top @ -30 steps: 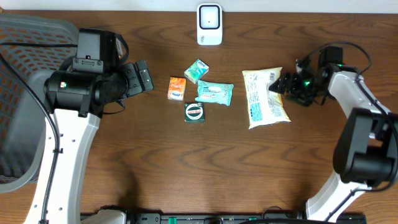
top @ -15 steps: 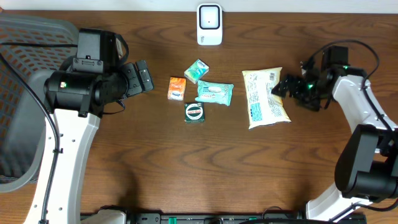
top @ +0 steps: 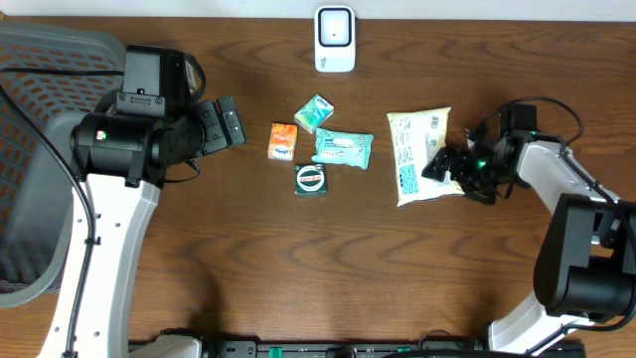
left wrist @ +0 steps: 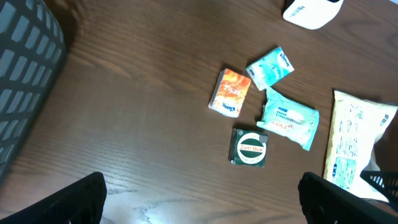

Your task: Scan the item barcode

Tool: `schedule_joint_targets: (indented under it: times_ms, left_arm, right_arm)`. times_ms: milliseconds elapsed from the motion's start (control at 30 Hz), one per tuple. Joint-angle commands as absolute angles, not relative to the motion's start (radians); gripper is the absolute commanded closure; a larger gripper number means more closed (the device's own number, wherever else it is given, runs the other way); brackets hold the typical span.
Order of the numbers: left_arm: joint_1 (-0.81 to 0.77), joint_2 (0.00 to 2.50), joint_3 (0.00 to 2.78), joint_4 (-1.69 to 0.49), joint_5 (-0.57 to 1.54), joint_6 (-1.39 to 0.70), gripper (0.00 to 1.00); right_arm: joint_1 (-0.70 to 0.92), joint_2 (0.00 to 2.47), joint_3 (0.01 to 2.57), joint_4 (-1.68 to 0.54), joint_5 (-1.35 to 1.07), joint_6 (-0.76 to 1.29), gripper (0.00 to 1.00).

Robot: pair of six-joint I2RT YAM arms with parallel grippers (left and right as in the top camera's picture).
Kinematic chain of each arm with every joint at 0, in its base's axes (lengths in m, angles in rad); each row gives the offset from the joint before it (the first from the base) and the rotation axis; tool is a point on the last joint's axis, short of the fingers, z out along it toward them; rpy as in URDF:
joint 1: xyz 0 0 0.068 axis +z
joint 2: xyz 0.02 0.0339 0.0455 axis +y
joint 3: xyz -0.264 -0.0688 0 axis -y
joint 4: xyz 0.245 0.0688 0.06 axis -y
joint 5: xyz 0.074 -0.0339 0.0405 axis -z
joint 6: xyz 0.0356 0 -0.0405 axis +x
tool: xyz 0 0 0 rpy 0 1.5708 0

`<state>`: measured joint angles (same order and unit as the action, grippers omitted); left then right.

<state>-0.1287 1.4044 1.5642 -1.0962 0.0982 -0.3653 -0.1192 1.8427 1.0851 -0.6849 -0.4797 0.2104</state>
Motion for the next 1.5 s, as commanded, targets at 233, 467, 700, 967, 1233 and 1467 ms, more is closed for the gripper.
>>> schedule_joint_targets:
  times_ms: [233,467,700,967,1233,1467]
  left_arm:
    - [-0.125,1.405,1.576,-1.099,0.092,-0.360,0.02]
    - [-0.125,1.405,1.576,-1.099,0.092,-0.360,0.02]
    - [-0.125,1.405,1.576,-1.099,0.092,-0.360,0.02]
    - [-0.125,1.405,1.576,-1.099,0.092,-0.360,0.02]
    - [-0.125,1.405,1.576,-1.099,0.092,-0.360,0.02]
    - [-0.125,1.405,1.576,-1.099,0.092,-0.360,0.02]
  right_arm:
    - [-0.098,1.859,0.982,-0.505,-0.528,0.344,0.78]
    - [-0.099,1.859,0.991,-0.452,-0.657,0.344,0.99]
    - [-0.098,1.847,1.053,-0.425,-0.852,0.243,0.99]
    - [-0.096,1.803,1.091,-0.425,-1.020,0.133,0.99]
    - [-0.097,1.802,1.091,-0.593,-0.719,0.151,0.99]
    - [-0.097,1.802,1.091,-0.719,-0.430,0.185,0.37]
